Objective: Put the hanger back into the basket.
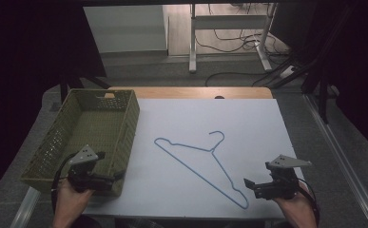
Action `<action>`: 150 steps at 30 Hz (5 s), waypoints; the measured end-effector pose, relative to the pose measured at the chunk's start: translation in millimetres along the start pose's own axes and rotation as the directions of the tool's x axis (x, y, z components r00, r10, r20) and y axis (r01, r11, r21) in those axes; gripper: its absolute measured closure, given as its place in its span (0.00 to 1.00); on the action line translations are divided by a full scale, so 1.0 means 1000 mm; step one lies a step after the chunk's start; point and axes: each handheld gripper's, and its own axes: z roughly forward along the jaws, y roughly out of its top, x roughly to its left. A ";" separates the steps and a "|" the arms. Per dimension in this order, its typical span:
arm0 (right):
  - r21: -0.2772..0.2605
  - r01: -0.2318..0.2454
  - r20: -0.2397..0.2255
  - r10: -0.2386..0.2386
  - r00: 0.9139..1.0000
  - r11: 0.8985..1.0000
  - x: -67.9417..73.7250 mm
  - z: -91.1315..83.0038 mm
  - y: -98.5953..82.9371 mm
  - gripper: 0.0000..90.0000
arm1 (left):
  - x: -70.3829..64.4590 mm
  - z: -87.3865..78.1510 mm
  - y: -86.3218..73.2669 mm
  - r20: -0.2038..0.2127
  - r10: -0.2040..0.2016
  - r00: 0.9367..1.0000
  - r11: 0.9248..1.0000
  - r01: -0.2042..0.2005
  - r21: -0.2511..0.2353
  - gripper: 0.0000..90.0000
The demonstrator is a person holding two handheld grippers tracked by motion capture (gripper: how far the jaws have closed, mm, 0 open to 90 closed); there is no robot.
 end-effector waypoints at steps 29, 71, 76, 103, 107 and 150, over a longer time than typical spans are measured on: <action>0.040 0.043 -0.031 -0.042 0.999 0.998 0.007 0.016 0.038 0.00 | -0.055 0.053 0.053 0.168 0.122 0.978 0.993 -0.121 -0.012 0.00; 0.256 0.067 -0.004 -0.068 0.998 0.964 0.020 0.150 0.073 0.74 | -0.058 0.152 0.054 0.180 0.177 0.968 0.976 -0.196 0.098 0.00; 0.266 0.037 0.007 -0.041 0.999 0.963 0.017 0.158 0.069 0.82 | -0.059 0.155 0.054 0.179 0.191 0.965 0.971 -0.213 0.108 0.00; 0.200 -0.011 0.015 0.008 1.000 0.980 0.024 0.141 0.076 0.96 | -0.071 0.232 0.109 0.239 0.361 0.902 0.901 -0.403 0.160 0.39; 0.190 -0.011 0.009 0.009 1.000 0.982 0.026 0.137 0.078 0.96 | -0.070 0.243 0.114 0.260 0.376 0.889 0.894 -0.423 0.151 0.53; -0.008 -0.133 -0.155 0.130 0.979 0.991 0.028 0.111 0.128 0.95 | -0.083 0.197 0.121 0.397 0.292 0.870 0.912 -0.378 0.158 0.80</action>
